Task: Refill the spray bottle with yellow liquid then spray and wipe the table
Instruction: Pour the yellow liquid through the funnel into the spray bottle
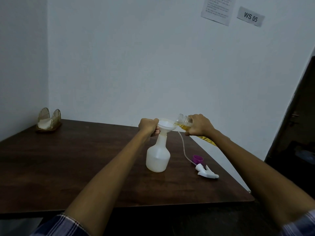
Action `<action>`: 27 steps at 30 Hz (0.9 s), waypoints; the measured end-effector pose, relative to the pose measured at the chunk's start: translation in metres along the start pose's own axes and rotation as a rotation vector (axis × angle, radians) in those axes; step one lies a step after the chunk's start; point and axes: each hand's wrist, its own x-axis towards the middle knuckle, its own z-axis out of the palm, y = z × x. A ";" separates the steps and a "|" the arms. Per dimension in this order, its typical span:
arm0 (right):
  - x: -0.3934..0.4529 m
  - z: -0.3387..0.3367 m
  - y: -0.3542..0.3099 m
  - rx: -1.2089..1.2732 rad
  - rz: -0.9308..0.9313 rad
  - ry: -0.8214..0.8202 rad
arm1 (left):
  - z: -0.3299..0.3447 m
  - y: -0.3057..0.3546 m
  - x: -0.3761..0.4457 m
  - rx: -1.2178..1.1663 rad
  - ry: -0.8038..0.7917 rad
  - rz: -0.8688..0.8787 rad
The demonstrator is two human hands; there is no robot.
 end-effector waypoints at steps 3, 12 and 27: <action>0.000 0.000 0.000 0.004 0.002 -0.002 | 0.000 0.000 0.000 0.008 0.000 -0.002; 0.000 -0.002 -0.001 -0.012 -0.005 -0.010 | -0.001 0.000 0.001 -0.003 -0.009 0.005; -0.002 -0.004 -0.001 -0.021 -0.020 -0.003 | 0.000 0.000 0.001 -0.009 -0.011 0.002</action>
